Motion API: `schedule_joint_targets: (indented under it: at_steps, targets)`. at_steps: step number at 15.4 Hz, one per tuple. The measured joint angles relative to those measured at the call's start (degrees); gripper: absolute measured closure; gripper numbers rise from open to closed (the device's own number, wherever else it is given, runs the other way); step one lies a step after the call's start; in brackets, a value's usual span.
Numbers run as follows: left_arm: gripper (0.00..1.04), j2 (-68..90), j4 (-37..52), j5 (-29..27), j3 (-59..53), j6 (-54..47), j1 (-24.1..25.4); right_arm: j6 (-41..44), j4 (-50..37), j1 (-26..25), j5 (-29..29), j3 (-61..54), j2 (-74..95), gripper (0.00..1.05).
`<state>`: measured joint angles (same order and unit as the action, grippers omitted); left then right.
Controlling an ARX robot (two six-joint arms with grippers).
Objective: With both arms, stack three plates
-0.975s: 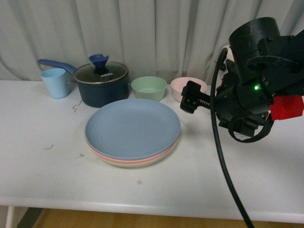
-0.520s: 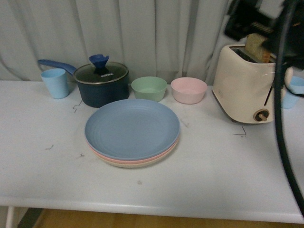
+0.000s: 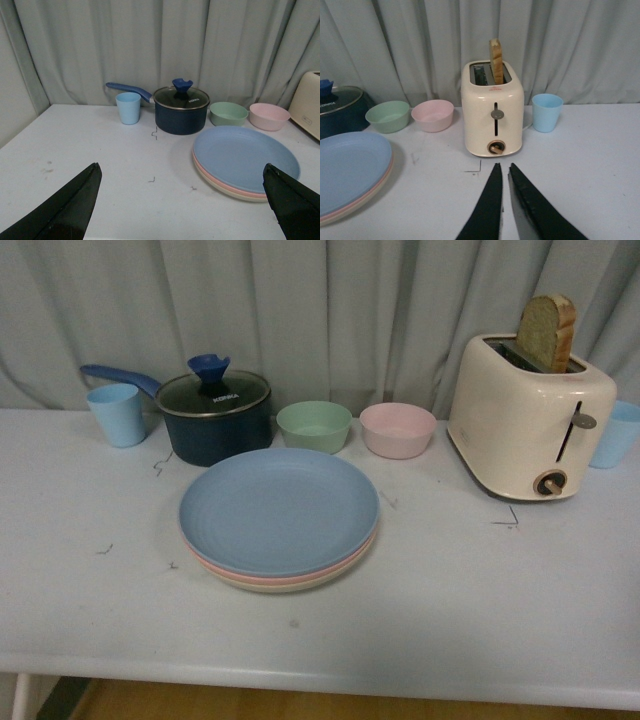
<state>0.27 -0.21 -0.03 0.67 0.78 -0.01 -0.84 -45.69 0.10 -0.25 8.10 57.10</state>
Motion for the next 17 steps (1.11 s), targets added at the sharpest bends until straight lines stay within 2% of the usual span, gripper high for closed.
schedule_joint_targets:
  at_steps: [1, 5, 7, 17]
  targets:
    - [0.07, 0.0, 0.0, 0.0, 0.0, 0.0, 0.0, 0.4, 0.9, -0.1, 0.2, -1.4, -3.7, 1.03]
    - [0.07, 0.0, 0.0, 0.0, 0.0, 0.0, 0.0, 0.5, 5.9, -0.1, 0.3, -4.1, -12.4, 1.03]
    - [0.07, 0.0, 0.0, 0.0, 0.0, 0.0, 0.0, 0.5, 2.9, -0.1, 0.3, -6.2, -13.5, 1.03]
    - [0.07, 0.0, 0.0, 0.0, 0.0, 0.0, 0.0, 0.5, 25.0, -0.1, 0.3, -7.5, -36.4, 1.03]
